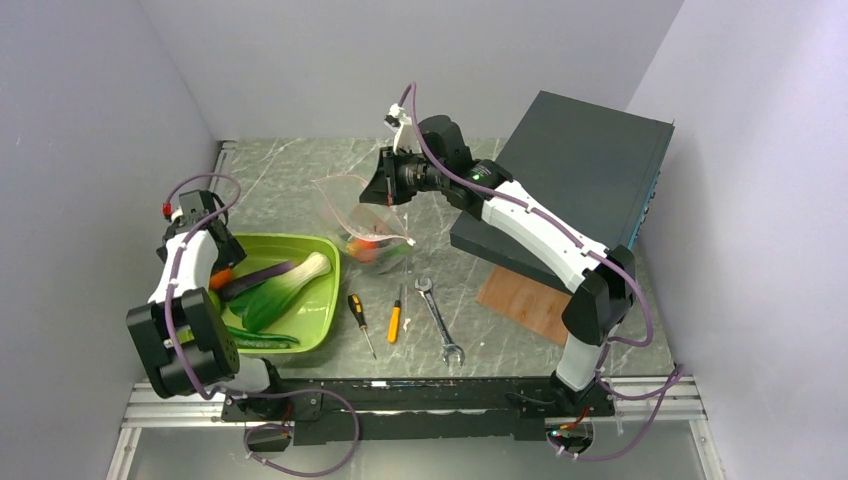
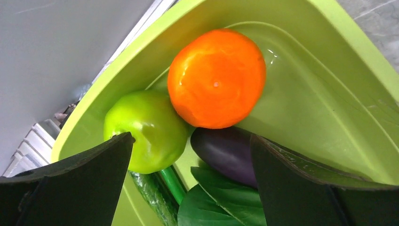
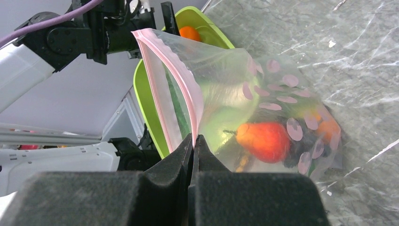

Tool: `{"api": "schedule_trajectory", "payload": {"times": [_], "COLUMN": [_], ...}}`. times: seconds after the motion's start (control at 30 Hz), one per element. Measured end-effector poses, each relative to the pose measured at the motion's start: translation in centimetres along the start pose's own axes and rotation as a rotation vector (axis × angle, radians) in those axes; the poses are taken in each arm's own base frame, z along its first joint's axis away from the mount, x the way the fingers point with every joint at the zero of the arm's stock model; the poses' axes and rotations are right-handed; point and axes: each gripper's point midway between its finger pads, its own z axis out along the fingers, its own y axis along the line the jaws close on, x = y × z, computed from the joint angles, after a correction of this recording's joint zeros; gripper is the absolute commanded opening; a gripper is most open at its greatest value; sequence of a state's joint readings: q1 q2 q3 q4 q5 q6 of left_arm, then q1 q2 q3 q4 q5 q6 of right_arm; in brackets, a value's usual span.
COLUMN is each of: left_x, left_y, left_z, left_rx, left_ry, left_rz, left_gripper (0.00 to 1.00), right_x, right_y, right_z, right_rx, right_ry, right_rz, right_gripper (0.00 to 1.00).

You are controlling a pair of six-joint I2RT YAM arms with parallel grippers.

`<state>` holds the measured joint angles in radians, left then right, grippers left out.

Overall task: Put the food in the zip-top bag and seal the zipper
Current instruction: Pick up the fake fruit from the bin.

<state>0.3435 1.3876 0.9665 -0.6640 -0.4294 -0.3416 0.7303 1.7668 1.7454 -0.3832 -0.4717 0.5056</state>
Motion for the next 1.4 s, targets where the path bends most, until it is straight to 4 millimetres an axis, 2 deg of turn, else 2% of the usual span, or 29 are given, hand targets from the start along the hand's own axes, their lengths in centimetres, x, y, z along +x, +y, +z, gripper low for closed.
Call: {"api": "schedule_trajectory", "payload": {"times": [0.1, 0.3, 0.47, 0.7, 1.0, 1.1, 1.2, 1.33, 1.4], "left_x": [-0.2, -2.3, -1.0, -0.2, 0.0, -0.3, -0.8, -1.6, -1.8], "left_y": [-0.5, -2.6, -3.0, -2.8, -3.1, -3.1, -3.2, -3.7, -4.6], "left_z": [0.5, 1.8, 3.9, 5.0, 5.4, 4.8, 3.2, -0.2, -2.5], "left_rx": [0.021, 0.069, 0.061, 0.049, 0.056, 0.073, 0.118, 0.224, 0.320], "left_ry": [0.019, 0.013, 0.072, 0.111, 0.121, 0.105, 0.066, -0.010, -0.052], "left_rz": [0.001, 0.006, 0.047, 0.069, 0.081, 0.072, 0.050, 0.014, -0.001], "left_gripper": [1.00, 0.96, 0.98, 0.99, 0.67, 0.63, 0.57, 0.47, 0.43], "right_x": [0.0, 0.2, 0.0, 0.0, 0.0, 0.0, 0.0, 0.0, 0.0], "right_y": [0.0, -0.1, 0.0, -0.2, -0.2, -0.2, -0.2, -0.2, -0.2], "right_z": [0.0, 0.1, 0.1, 0.3, 0.3, 0.3, 0.3, 0.3, 0.3], "right_rx": [0.000, -0.001, 0.003, 0.006, 0.005, 0.006, 0.006, 0.007, 0.007], "right_ry": [0.002, 0.009, 0.013, 0.015, 0.015, 0.014, 0.014, 0.014, 0.014], "right_rz": [0.000, 0.004, 0.001, -0.001, -0.001, -0.001, -0.002, -0.005, -0.006], "right_gripper": [0.00, 0.00, 0.00, 0.00, 0.00, 0.00, 0.00, 0.00, 0.00]}}
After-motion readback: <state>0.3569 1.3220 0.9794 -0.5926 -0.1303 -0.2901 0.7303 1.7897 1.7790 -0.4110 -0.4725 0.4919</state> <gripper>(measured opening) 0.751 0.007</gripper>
